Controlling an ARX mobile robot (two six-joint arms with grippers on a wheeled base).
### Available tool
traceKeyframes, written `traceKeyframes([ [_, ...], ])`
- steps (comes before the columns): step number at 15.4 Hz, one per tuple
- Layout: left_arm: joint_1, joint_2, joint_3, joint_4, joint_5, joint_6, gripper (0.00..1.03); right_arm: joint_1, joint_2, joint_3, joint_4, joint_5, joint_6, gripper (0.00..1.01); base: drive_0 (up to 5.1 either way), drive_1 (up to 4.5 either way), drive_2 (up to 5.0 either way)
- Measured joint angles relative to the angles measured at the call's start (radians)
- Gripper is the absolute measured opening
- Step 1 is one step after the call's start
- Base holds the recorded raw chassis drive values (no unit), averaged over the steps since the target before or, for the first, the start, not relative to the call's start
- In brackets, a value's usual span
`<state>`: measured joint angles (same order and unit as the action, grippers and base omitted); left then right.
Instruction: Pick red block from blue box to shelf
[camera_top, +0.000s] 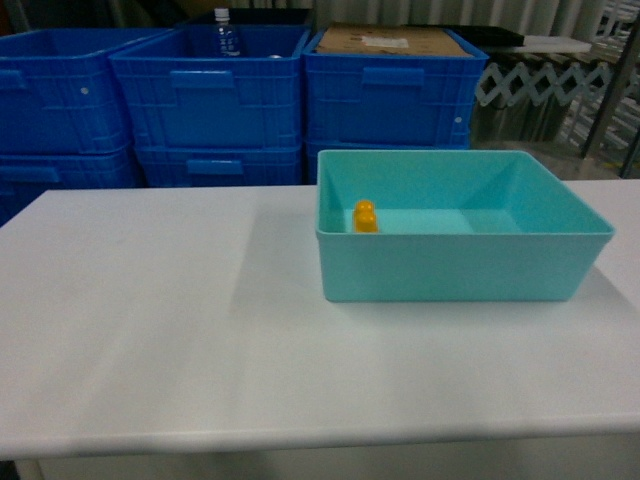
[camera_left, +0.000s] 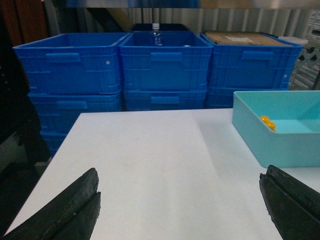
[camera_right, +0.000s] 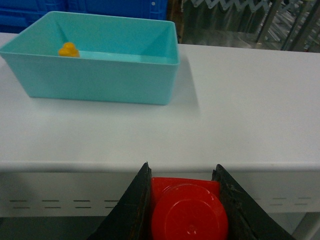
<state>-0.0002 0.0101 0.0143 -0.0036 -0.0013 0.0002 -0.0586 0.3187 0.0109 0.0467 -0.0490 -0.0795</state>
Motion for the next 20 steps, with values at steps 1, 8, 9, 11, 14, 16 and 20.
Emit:
traceKeyframes([
  [1, 0.0, 0.0, 0.0, 0.0, 0.001, 0.0, 0.98, 0.0, 0.0, 0.0, 0.0, 0.0, 0.0, 0.28, -1.5, -1.53, -1.5],
  [8, 0.0, 0.0, 0.0, 0.0, 0.001, 0.0, 0.98, 0.0, 0.0, 0.0, 0.0, 0.0, 0.0, 0.28, -1.5, -1.52, -1.5],
  [9, 0.0, 0.0, 0.0, 0.0, 0.001, 0.0, 0.98, 0.0, 0.0, 0.0, 0.0, 0.0, 0.0, 0.28, -1.5, -1.54, -1.5],
  [11, 0.0, 0.0, 0.0, 0.0, 0.001, 0.0, 0.98, 0.0, 0.0, 0.0, 0.0, 0.0, 0.0, 0.28, -1.6, -1.63, -1.6],
  [14, 0.0, 0.0, 0.0, 0.0, 0.001, 0.0, 0.98, 0.0, 0.0, 0.0, 0.0, 0.0, 0.0, 0.28, -1.6, -1.58, -1.6],
  [16, 0.0, 0.0, 0.0, 0.0, 0.001, 0.0, 0.98, 0.0, 0.0, 0.0, 0.0, 0.0, 0.0, 0.28, -1.5, -1.53, -1.5],
  [20, 0.0, 0.0, 0.0, 0.0, 0.001, 0.0, 0.98, 0.0, 0.0, 0.0, 0.0, 0.0, 0.0, 0.28, -1.5, -1.46, -1.5],
])
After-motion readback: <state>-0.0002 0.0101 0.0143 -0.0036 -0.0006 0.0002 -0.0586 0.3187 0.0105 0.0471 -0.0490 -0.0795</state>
